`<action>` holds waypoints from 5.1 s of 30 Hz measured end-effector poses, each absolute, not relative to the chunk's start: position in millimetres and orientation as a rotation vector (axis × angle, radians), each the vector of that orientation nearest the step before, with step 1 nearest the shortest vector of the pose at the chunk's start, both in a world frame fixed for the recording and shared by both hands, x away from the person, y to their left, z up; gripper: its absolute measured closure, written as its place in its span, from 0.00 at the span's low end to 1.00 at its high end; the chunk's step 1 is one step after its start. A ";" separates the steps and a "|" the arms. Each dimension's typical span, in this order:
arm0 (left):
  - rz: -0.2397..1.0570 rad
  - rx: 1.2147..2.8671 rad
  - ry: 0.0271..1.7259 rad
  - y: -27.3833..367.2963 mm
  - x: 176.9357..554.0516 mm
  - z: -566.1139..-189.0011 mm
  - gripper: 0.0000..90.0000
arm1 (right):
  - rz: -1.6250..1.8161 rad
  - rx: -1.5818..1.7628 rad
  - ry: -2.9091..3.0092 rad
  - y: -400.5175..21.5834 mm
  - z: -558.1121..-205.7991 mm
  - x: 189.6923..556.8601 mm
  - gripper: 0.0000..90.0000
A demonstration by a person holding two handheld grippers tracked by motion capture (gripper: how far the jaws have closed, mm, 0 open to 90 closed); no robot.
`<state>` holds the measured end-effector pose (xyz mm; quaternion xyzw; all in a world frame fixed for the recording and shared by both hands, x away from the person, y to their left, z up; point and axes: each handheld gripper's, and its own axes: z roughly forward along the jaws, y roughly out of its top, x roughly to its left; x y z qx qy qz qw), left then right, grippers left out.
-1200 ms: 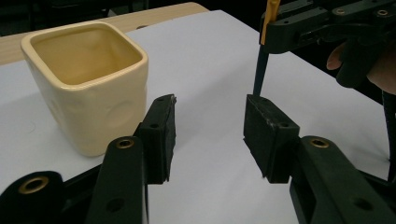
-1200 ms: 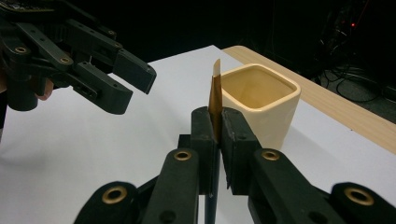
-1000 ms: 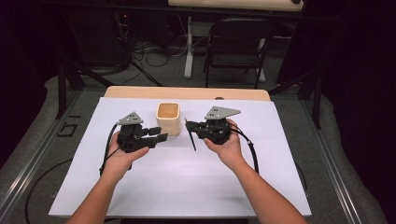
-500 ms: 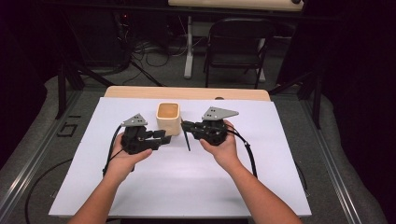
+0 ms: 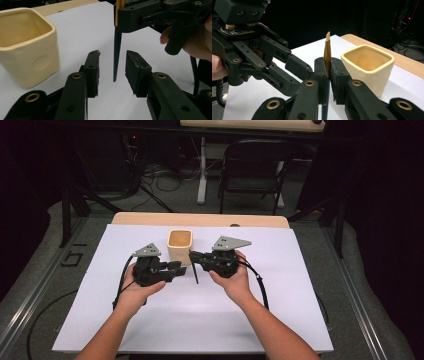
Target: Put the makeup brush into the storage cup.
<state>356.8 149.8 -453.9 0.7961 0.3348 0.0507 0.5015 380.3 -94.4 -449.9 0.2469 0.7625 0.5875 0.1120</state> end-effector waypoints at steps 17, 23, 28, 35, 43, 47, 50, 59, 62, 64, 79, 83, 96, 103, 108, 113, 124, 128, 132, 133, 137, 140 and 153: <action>0.083 1.929 0.811 145.5 357.0 -457.8 0.79 | 1.766 0.711 2.253 -81.1 -451.7 374.3 0.94; 0.082 1.923 0.817 145.3 356.1 -457.5 0.83 | 1.785 0.696 2.257 -76.6 -452.0 372.4 0.94; 0.085 1.923 0.820 146.2 356.3 -457.3 0.84 | 1.782 0.689 2.267 -74.5 -452.0 371.1 0.94; 0.083 1.922 0.822 146.6 356.4 -457.1 0.87 | 1.779 0.688 2.273 -73.8 -452.4 370.9 0.94; 0.083 1.918 0.830 146.9 355.8 -456.7 0.91 | 1.781 0.683 2.273 -73.5 -452.6 370.8 0.94; 0.086 1.926 0.825 147.1 356.0 -456.7 0.92 | 1.781 0.681 2.274 -73.3 -452.9 370.9 0.94; 0.084 1.927 0.826 147.1 356.0 -456.7 0.92 | 1.776 0.679 2.275 -73.2 -453.0 370.8 0.94; 0.087 1.934 0.827 146.9 355.9 -456.9 0.92 | 1.777 0.679 2.276 -72.9 -453.7 370.6 0.93; 0.082 1.933 0.824 147.2 356.0 -457.0 0.92 | 1.779 0.683 2.280 -73.3 -453.8 370.9 0.93; 0.087 1.933 0.830 147.2 355.7 -457.1 0.92 | 1.785 0.684 2.280 -74.1 -453.9 371.3 0.90; 0.111 1.938 0.850 151.2 357.6 -458.2 0.92 | 1.748 0.713 2.227 -91.2 -455.1 372.6 0.63; 0.117 1.939 0.853 151.4 357.5 -458.1 0.92 | 1.723 0.705 2.230 -91.3 -455.1 371.7 0.60; 0.167 1.948 0.863 153.8 356.5 -455.0 0.92 | 1.655 0.710 2.213 -96.4 -453.2 372.8 0.50; 0.200 1.959 0.873 155.0 356.4 -453.8 0.92 | 1.623 0.720 2.211 -103.3 -451.8 373.4 0.46; 0.226 1.964 0.895 157.0 355.8 -453.0 0.92 | 1.591 0.722 2.207 -108.9 -450.7 372.4 0.45; 0.253 1.969 0.912 159.7 356.3 -451.7 0.92 | 1.567 0.738 2.192 -116.8 -450.9 371.8 0.43; 0.285 1.975 0.952 166.1 359.2 -452.0 0.92 | 1.535 0.824 2.183 -139.6 -458.0 373.3 0.39; 0.292 1.968 0.965 167.9 359.7 -452.8 0.92 | 1.512 0.826 2.171 -146.7 -457.8 371.6 0.37; 0.293 1.973 0.969 168.7 360.3 -453.7 0.92 | 1.514 0.840 2.150 -154.6 -460.1 368.2 0.36; 0.293 1.973 0.970 168.6 360.6 -454.0 0.92 | 1.505 0.841 2.148 -156.4 -460.8 367.3 0.35; 0.296 1.971 0.974 167.9 361.0 -454.4 0.92 | 1.470 0.844 2.141 -163.2 -462.6 362.5 0.35; 0.301 1.970 0.977 167.0 361.0 -454.4 0.92 | 1.434 0.834 2.137 -167.6 -464.6 358.9 0.35; 0.310 1.980 0.973 159.2 362.1 -451.4 0.92 | 1.406 0.873 2.120 -184.6 -477.8 351.5 0.35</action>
